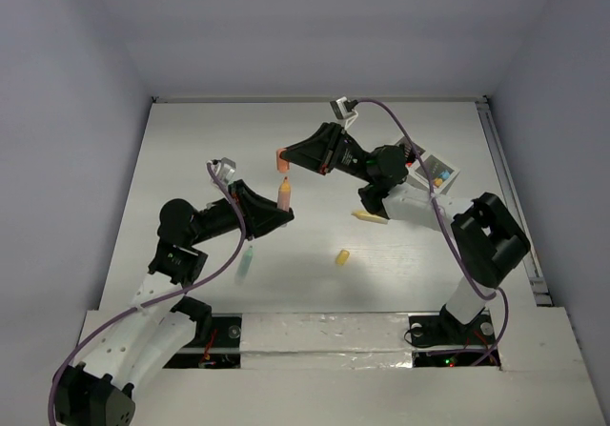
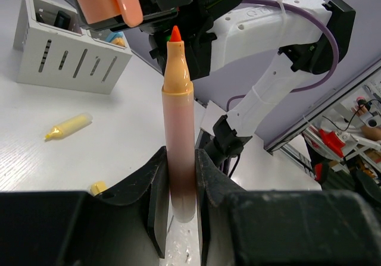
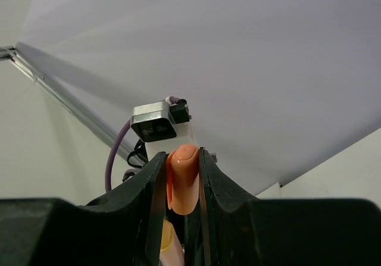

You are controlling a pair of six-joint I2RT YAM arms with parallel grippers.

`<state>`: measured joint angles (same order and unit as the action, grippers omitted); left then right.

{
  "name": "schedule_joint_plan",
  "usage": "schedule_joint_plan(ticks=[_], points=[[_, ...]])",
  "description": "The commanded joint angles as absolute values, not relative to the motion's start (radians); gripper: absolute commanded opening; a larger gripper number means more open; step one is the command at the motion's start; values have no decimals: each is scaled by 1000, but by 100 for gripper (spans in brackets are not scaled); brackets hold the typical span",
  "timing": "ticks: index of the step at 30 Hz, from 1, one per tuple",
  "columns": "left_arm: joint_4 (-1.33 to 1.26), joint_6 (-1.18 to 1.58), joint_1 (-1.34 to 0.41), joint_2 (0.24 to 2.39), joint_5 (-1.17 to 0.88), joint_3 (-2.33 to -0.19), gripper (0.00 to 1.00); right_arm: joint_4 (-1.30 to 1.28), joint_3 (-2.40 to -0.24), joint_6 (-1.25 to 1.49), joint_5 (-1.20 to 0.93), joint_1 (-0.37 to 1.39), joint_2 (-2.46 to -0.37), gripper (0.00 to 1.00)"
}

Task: Sort the stationery into containers
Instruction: Close the pen cap on the pen.

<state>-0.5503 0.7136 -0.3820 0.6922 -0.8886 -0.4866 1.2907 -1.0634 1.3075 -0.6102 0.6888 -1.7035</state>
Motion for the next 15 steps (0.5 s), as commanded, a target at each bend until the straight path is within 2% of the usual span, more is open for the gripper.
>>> schedule_joint_plan(ticks=[1, 15], points=[[-623, 716, -367, 692, -907, -488, 0, 1654, -1062, 1336, -609, 695, -1701, 0], [-604, 712, -357, 707, -897, -486, 0, 1697, -1043, 1345, -604, 695, -1675, 0]])
